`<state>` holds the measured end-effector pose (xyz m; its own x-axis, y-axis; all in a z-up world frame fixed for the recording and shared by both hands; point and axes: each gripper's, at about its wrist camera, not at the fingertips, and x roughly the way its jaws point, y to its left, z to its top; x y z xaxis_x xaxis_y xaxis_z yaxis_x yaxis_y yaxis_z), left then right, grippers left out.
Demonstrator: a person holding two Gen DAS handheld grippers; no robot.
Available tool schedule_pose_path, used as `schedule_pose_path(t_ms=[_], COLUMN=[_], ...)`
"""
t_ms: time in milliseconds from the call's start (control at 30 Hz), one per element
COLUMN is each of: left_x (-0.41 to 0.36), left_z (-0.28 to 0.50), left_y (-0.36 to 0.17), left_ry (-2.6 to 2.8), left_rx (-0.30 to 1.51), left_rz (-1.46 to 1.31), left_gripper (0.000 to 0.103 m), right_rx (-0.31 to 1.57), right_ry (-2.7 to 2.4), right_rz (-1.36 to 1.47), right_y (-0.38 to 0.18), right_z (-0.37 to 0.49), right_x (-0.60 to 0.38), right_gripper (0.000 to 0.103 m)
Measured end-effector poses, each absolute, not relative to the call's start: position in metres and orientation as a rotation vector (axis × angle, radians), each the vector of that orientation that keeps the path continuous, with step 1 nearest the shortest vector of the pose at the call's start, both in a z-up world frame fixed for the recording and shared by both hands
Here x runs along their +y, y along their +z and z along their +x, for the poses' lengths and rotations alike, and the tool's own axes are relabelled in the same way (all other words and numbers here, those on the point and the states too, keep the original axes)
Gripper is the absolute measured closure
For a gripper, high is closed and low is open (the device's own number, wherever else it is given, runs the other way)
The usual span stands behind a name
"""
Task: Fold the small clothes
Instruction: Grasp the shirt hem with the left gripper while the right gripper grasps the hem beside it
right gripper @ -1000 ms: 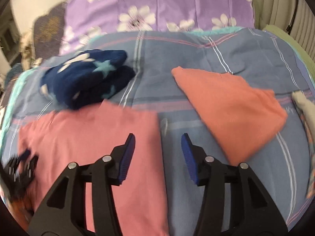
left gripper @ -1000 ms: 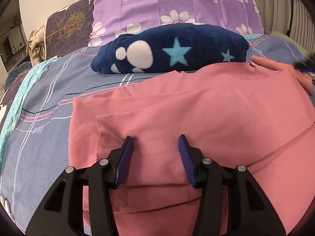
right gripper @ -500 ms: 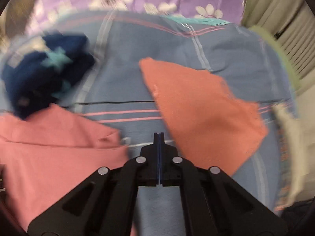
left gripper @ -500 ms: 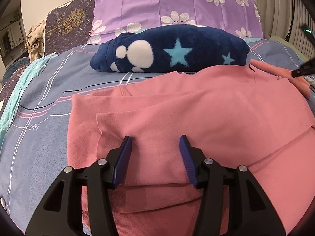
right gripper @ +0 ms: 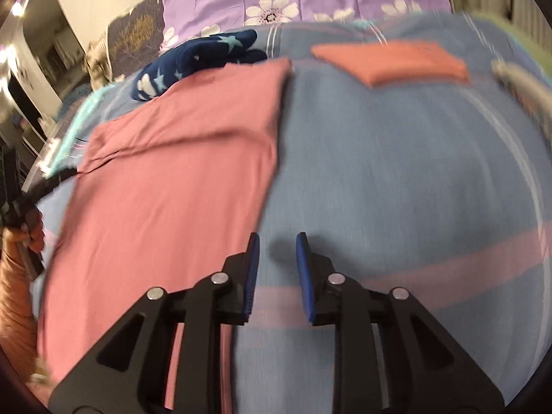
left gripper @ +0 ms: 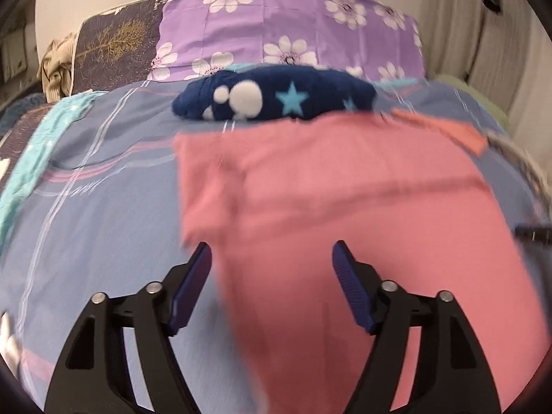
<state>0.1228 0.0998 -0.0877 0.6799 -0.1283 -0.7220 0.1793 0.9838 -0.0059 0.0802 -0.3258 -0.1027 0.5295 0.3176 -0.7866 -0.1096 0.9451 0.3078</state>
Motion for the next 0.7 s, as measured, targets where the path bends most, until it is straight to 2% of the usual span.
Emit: schedule_pose_path(t_ms=[67,167,233,533,633,700], left_x=[0.109,0.121,0.122,0.114,0.104,0.102], left_z=[0.091,0.045,0.026,-0.041,-0.063,-0.078], left_y=[-0.094,-0.107,-0.115,-0.124,-0.124,-0.123], left_ry=[-0.187,-0.239,-0.261,-0.330,-0.317,-0.310], left_rx=[0.834,0.889,0.906,0.905,0.903,0.901], left_rz=[0.062,-0.021,-0.039,-0.082,-0.002,0.019], left_gripper=[0.027,0.020,0.020,0.019,0.027,0.039], right_rx=[0.971,0.964,0.958,0.954,0.947,0.945], right_ry=[0.299,0.349,0.355,0.401,0.422,0.435], right_rz=[0.292,0.328,0.324,0.385,0.410,0.423], right_y=[-0.105,-0.107,-0.108,-0.111,-0.113,-0.113], right_z=[0.060,0.036,0.022,-0.036,-0.061,-0.075], right_x=[-0.332,-0.330,-0.326,-0.330,-0.334,-0.336], right_gripper=[0.072,0.061,0.056,0.055,0.055,0.055])
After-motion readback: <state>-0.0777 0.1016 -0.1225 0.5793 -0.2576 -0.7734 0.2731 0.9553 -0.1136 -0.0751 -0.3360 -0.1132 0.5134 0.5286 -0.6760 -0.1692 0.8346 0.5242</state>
